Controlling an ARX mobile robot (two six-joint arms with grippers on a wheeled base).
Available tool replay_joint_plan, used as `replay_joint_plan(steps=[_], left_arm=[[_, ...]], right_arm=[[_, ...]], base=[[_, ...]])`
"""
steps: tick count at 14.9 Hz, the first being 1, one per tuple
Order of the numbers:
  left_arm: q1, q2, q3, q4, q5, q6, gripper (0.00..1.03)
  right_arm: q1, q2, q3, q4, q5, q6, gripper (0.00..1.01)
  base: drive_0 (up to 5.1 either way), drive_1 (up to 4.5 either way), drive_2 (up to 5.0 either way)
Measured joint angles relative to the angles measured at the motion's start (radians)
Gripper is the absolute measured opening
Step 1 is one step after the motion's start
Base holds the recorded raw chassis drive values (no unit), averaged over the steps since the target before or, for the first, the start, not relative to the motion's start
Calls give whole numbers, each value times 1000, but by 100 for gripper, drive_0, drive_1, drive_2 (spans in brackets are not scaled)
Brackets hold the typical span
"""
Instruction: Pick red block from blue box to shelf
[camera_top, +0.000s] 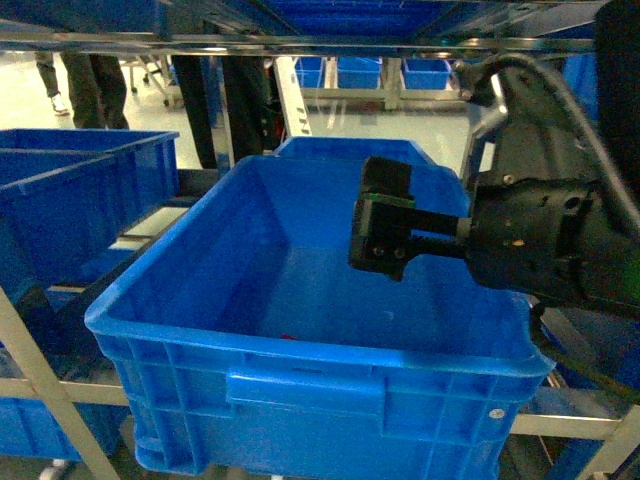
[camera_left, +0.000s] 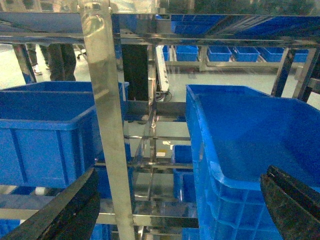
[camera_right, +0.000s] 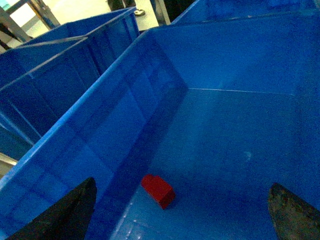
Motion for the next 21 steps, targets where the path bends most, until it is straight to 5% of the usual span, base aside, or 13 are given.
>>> replay_joint_plan(steps=[3,5,7,9,10,12,13,17,19,20,21], left_arm=[[0,0,0,0,0,0,98],[0,0,0,0,0,0,98],[0,0,0,0,0,0,98],[0,0,0,0,0,0,98],[0,0,0,0,0,0,98],[0,0,0,0,0,0,98],[0,0,0,0,1,0,98],[0,0,0,0,0,0,98],[0,0,0,0,0,0,98],[0,0,0,0,0,0,98],[0,0,0,0,-1,0,98]], right_arm=[[-41,-177,-149,13,19,43,98],[-94,-326,-254,3,58,38,98],[-172,-470,-332,-9,113,13,98],[-201,-536,-351,-6,187,-20,98],[-208,-528,-395,182,236,-107,89],[-251,-620,-499,254,216,-283,65],[-275,-682,-521,226,201,-330,53],[-327,-909,-615,108,143,-375,1],[-353,-984,-658,61,114,-375,2],[-418,-1030,-673,39,38,-378,2],[-443,-1066,-683,18,40,-378,2]], base=[[0,0,0],[0,0,0],[0,0,0],[0,0,0],[0,0,0],[0,0,0],[0,0,0],[0,0,0],[0,0,0],[0,0,0],[0,0,0]])
